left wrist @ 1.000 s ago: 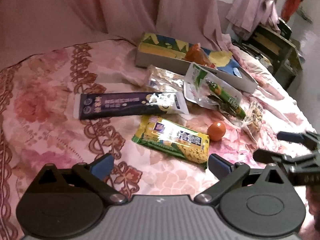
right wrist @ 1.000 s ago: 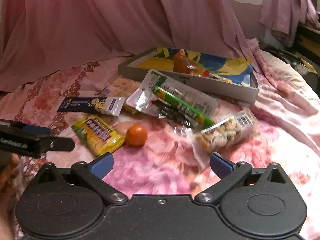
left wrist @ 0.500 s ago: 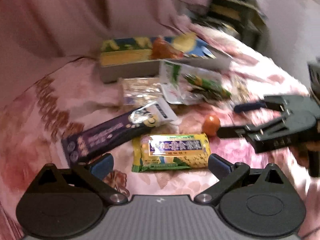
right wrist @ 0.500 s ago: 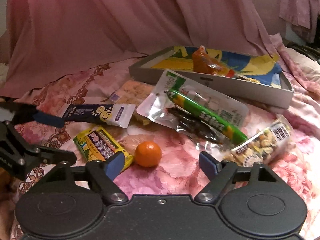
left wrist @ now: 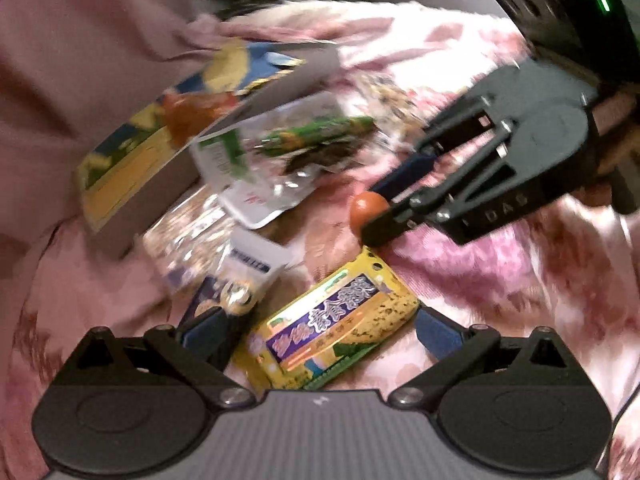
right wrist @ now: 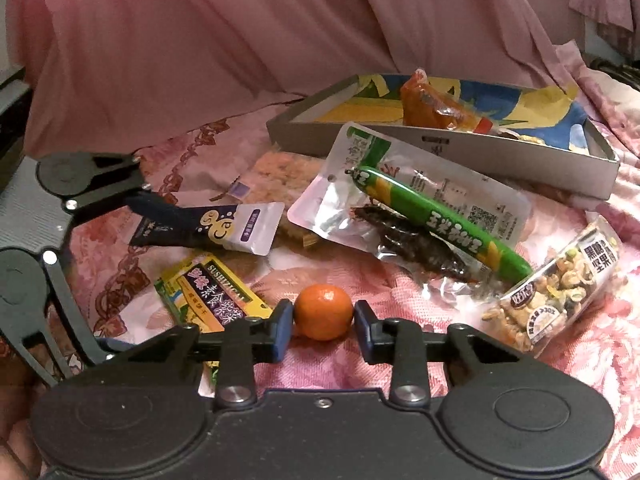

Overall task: Organize snacks
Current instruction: 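Grasp the mandarin orange with the right gripper while the left gripper approaches the yellow biscuit pack, then close the left gripper on the yellow-green biscuit pack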

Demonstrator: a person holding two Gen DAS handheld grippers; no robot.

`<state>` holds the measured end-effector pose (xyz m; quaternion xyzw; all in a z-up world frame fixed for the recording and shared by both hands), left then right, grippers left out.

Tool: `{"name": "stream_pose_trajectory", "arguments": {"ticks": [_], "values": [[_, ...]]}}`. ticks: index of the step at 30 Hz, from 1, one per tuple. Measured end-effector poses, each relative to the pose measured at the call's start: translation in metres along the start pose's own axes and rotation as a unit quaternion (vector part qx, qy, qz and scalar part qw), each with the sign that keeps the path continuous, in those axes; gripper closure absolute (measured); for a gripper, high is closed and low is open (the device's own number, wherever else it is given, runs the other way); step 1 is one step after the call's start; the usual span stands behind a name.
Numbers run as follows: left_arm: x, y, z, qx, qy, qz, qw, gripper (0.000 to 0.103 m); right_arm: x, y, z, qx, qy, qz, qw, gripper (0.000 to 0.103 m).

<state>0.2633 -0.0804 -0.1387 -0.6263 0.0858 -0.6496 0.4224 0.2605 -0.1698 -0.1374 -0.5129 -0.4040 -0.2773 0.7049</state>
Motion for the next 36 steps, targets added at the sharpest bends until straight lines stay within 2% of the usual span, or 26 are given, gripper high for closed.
{"name": "stream_pose_trajectory", "arguments": {"ticks": [5, 13, 15, 19, 23, 27, 32, 34, 36], "values": [[0.006, 0.012, -0.007, -0.040, 0.066, 0.021, 0.9968, 0.001, 0.001, -0.001, 0.000, -0.003, -0.003, 0.004, 1.000, 0.068], [0.009, 0.032, -0.015, -0.093, 0.105, 0.063, 0.9881, 0.007, 0.004, -0.004, -0.008, -0.015, 0.014, 0.013, 1.000, 0.068], [0.009, 0.035, -0.014, -0.101, 0.097, 0.072, 0.9875, 0.007, 0.004, -0.003, -0.008, -0.015, 0.012, 0.014, 1.000, 0.068], [0.004, 0.040, -0.010, -0.120, 0.032, 0.112, 0.9859, 0.011, 0.005, -0.003, -0.008, -0.015, 0.017, 0.015, 1.000, 0.068], [0.001, 0.037, -0.006, -0.102, -0.023, 0.121, 0.9871, 0.012, 0.005, -0.003, -0.010, -0.016, 0.023, 0.017, 0.999, 0.068], [-0.005, 0.028, -0.005, -0.075, -0.094, 0.131, 0.9841, 0.012, 0.005, -0.003, -0.009, -0.015, 0.020, 0.019, 0.999, 0.068], [-0.016, 0.013, -0.005, -0.047, -0.173, 0.144, 0.9732, 0.014, 0.005, -0.003, -0.009, -0.015, 0.019, 0.021, 0.999, 0.068], [-0.019, 0.007, -0.002, -0.031, -0.211, 0.143, 0.9666, 0.021, 0.004, -0.004, -0.009, -0.015, 0.017, 0.023, 0.999, 0.068], [-0.022, -0.001, 0.003, -0.011, -0.258, 0.141, 0.9558, 0.027, 0.003, -0.005, -0.008, -0.013, 0.016, 0.025, 0.999, 0.068]]}}
Point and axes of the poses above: each gripper's, at about its wrist camera, not at the fingertips, and y roughly the way its jaws point, z to its left, x to its top, the point moved 7 cm from there along y, roughly the way its jaws point, and after that the axes turned 15 degrees about -z, right-handed, at the moved point
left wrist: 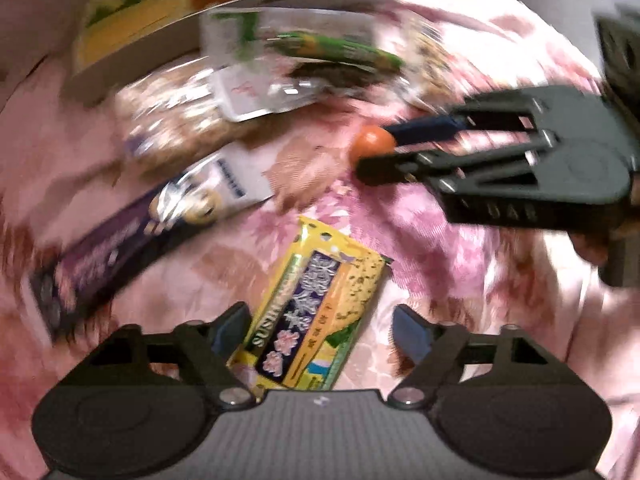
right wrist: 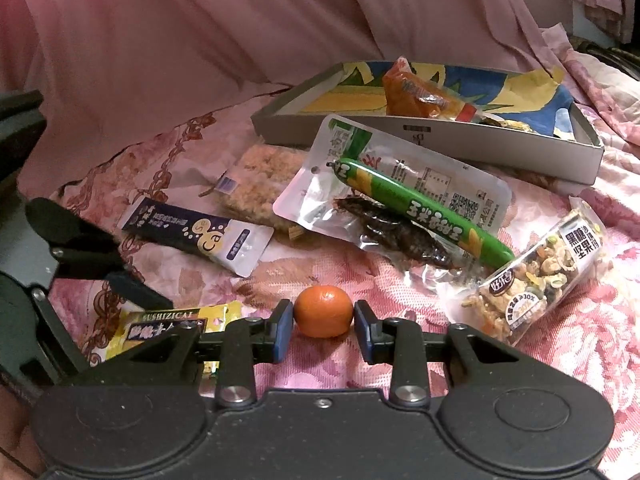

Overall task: Organize snacks
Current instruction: 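Close the left gripper on the yellow-green biscuit pack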

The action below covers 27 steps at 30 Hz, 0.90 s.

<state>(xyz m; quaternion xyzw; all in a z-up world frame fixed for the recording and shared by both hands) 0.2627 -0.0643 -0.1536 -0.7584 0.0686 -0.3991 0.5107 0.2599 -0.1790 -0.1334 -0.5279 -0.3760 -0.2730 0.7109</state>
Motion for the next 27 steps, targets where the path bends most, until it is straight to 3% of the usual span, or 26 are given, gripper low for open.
{"name": "stream_pose_trajectory", "arguments": {"ticks": [3, 12, 17, 27], "values": [[-0.003, -0.008, 0.004, 0.020, -0.043, -0.004, 0.9989, 0.036, -0.002, -0.002, 0.001, 0.010, 0.006, 0.009, 1.000, 0.068], [-0.015, -0.014, -0.011, 0.036, -0.013, 0.007, 0.9992, 0.038, -0.011, -0.009, 0.004, 0.034, 0.029, 0.039, 0.998, 0.068], [-0.014, -0.011, -0.012, 0.058, -0.027, 0.009, 0.9979, 0.048, -0.014, -0.009, 0.007, 0.033, 0.018, 0.040, 0.999, 0.068], [-0.019, -0.021, -0.013, 0.082, -0.064, -0.031, 0.9940, 0.049, -0.013, -0.013, 0.014, 0.044, 0.007, 0.024, 0.999, 0.068]]}}
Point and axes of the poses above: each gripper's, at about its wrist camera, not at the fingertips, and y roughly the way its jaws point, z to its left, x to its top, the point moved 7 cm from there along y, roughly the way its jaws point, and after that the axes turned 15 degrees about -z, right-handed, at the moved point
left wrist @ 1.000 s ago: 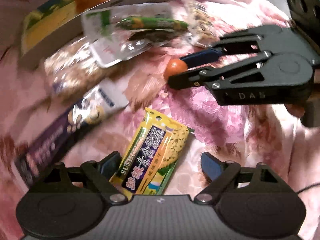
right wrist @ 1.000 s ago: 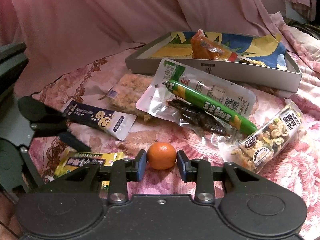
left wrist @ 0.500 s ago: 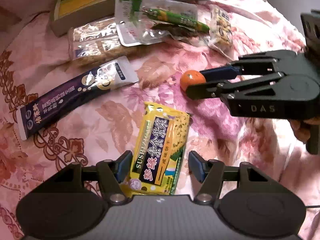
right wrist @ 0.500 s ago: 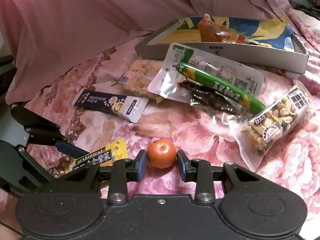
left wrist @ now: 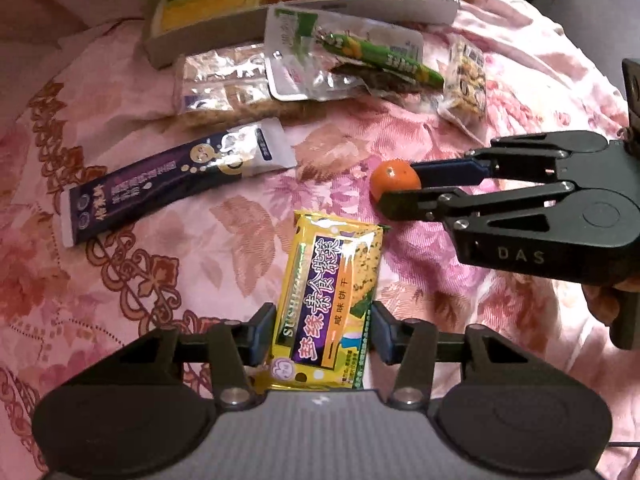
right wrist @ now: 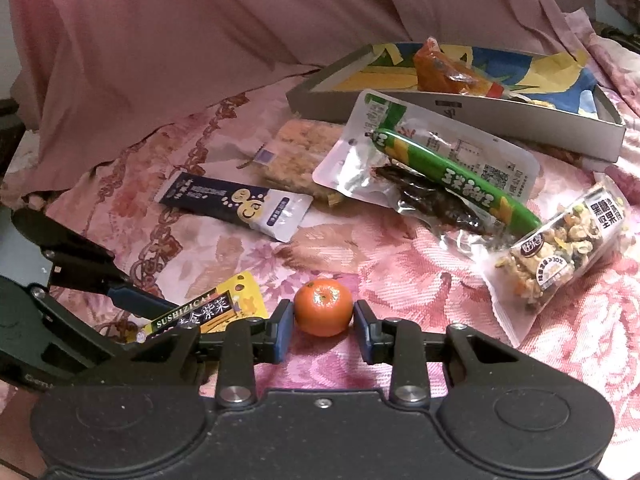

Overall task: Organize snacks
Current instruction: 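Close the left gripper on the yellow-green biscuit pack, then lift the biscuit pack with the left gripper while the right gripper carries the mandarin toward the box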

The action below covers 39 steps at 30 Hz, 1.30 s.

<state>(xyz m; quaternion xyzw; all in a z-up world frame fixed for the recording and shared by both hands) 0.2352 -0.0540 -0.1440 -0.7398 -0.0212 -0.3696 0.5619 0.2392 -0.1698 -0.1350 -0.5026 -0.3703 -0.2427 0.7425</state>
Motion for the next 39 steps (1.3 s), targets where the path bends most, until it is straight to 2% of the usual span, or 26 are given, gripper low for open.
{"name": "stream_pose_trajectory", "arguments": {"ticks": [7, 14, 20, 24, 31, 39], "values": [[0.004, -0.011, 0.004, 0.031, -0.029, -0.039, 0.9983, 0.050, 0.007, -0.008, 0.002, -0.002, -0.012, -0.025, 1.000, 0.068], [0.010, -0.015, 0.004, 0.050, -0.052, -0.061, 0.9955, 0.051, 0.012, -0.014, 0.000, -0.008, -0.016, -0.044, 0.999, 0.068], [0.013, -0.016, 0.004, 0.067, -0.055, -0.070, 0.9938, 0.051, 0.016, -0.018, 0.003, -0.011, -0.028, -0.062, 0.998, 0.068], [0.016, -0.020, 0.002, 0.072, -0.053, -0.090, 0.9919, 0.051, 0.016, -0.018, 0.004, -0.012, -0.031, -0.065, 0.997, 0.068], [0.031, -0.030, -0.002, 0.088, -0.045, -0.143, 0.9849, 0.051, 0.025, -0.025, -0.001, -0.031, -0.032, -0.098, 0.994, 0.068], [0.066, -0.031, -0.006, 0.085, -0.078, -0.205, 0.9719, 0.051, 0.044, -0.042, -0.016, -0.065, -0.030, -0.151, 0.986, 0.068]]}}
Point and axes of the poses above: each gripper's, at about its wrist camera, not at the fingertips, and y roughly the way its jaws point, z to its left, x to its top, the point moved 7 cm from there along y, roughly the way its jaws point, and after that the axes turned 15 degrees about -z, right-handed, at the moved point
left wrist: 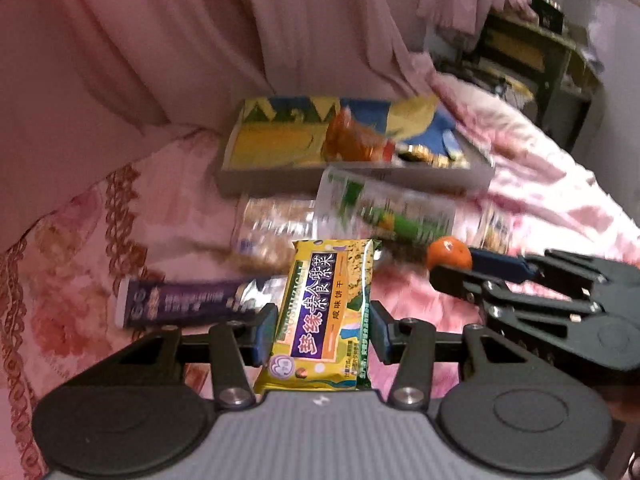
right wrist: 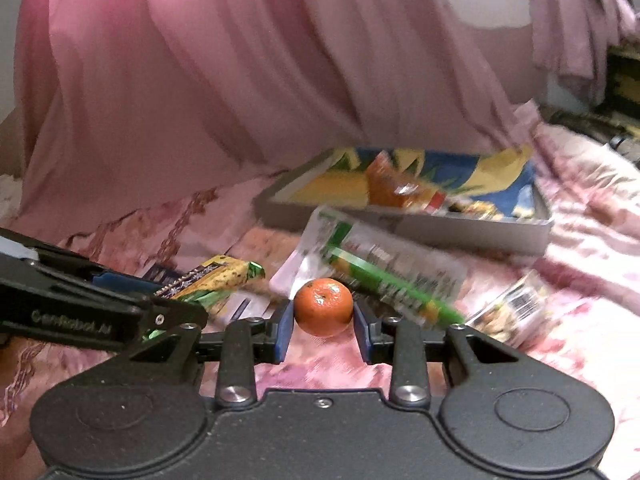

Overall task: Organize snacks
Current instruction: 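Lift the biscuit pack with the left gripper while the right gripper carries the mandarin toward the box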

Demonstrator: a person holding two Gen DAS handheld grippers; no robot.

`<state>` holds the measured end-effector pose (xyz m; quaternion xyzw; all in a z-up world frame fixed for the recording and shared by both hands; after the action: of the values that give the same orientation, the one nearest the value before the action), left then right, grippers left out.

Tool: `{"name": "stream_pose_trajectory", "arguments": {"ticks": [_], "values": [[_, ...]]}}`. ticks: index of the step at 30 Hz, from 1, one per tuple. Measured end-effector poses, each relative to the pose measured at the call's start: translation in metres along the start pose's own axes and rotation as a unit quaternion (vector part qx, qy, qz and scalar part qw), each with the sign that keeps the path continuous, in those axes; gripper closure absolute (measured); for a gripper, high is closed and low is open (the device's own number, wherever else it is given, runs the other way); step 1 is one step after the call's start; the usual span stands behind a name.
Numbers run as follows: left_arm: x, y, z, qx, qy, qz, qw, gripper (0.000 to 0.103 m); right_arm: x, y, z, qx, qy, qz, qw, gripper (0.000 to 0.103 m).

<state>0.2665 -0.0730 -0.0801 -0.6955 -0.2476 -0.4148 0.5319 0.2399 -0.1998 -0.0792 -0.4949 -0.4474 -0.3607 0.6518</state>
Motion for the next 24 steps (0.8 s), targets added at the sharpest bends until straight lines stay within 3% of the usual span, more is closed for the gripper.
{"name": "stream_pose_trajectory", "arguments": {"ticks": [7, 12, 17, 24], "values": [[0.040, 0.018, -0.023, -0.019, -0.013, -0.049, 0.9985, 0.051, 0.022, -0.009, -0.032, -0.049, 0.004, -0.040, 0.998, 0.068], [0.069, 0.041, -0.035, -0.024, -0.036, -0.070, 0.9966, 0.051, 0.043, -0.004, -0.052, -0.080, -0.026, -0.080, 0.993, 0.068], [0.097, 0.069, -0.044, -0.017, -0.048, -0.091, 0.9946, 0.051, 0.065, 0.011, -0.077, -0.101, -0.052, -0.120, 0.986, 0.068], [0.118, 0.113, -0.047, 0.011, -0.048, -0.099, 0.9939, 0.051, 0.072, 0.044, -0.110, -0.116, -0.045, -0.133, 0.983, 0.068]]}}
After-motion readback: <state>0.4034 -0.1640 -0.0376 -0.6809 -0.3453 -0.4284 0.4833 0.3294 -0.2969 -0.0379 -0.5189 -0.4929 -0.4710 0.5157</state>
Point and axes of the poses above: each gripper's, at about its wrist camera, not at the fingertips, and y roughly the way its jaws point, z to its left, x to its top, the point moved 7 cm from there along y, roughly the way its jaws point, and after that the axes turned 15 degrees about -z, right-handed, at the moved point
